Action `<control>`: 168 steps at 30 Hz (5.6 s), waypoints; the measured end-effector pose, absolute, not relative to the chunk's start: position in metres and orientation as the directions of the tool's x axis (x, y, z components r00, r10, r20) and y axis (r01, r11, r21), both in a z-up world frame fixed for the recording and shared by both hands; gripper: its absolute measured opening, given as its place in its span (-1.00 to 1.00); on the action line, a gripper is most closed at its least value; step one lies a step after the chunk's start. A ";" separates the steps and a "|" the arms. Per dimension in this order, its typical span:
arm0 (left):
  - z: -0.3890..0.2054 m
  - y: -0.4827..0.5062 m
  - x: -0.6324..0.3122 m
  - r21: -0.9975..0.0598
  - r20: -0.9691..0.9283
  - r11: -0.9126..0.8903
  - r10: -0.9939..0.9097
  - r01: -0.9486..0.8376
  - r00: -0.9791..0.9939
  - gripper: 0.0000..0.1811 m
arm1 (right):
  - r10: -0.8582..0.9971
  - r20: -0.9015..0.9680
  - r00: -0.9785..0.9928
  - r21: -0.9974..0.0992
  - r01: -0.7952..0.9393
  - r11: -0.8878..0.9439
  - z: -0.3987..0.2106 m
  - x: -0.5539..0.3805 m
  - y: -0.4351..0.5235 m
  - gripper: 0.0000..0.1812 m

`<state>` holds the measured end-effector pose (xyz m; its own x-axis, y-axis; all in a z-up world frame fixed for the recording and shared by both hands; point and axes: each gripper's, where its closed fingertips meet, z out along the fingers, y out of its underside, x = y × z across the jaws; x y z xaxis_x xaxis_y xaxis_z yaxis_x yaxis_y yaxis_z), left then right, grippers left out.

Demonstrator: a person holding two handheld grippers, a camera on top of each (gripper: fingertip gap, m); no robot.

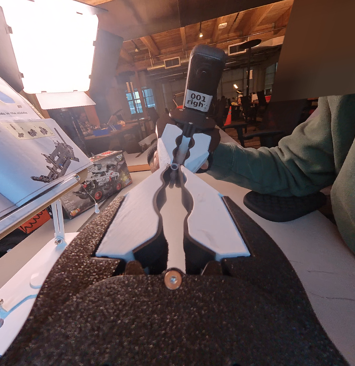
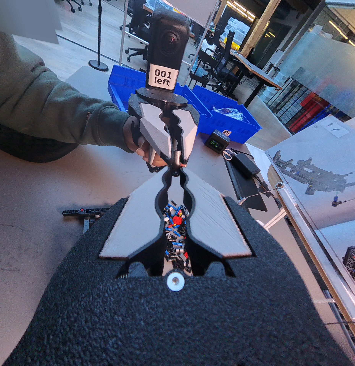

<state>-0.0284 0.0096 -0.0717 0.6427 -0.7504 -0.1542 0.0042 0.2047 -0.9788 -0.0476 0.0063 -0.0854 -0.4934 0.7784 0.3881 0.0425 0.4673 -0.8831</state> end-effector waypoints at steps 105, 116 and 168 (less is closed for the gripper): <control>-0.081 0.003 -0.025 -0.901 0.370 -0.266 -0.885 0.343 0.284 -0.82 | 0.648 0.636 -0.419 -0.734 -0.067 0.676 -0.083 -0.040 0.003 -0.93; -0.072 -0.003 -0.027 -0.917 0.309 -0.200 -0.904 0.346 0.296 -0.83 | 0.737 0.499 -0.455 -0.859 -0.148 0.490 -0.068 -0.038 0.000 -0.95; -0.075 0.008 -0.030 -0.995 0.050 0.010 -0.824 0.103 0.564 -0.91 | 0.792 0.246 -0.559 -0.969 -0.147 0.198 -0.068 -0.039 0.007 -0.96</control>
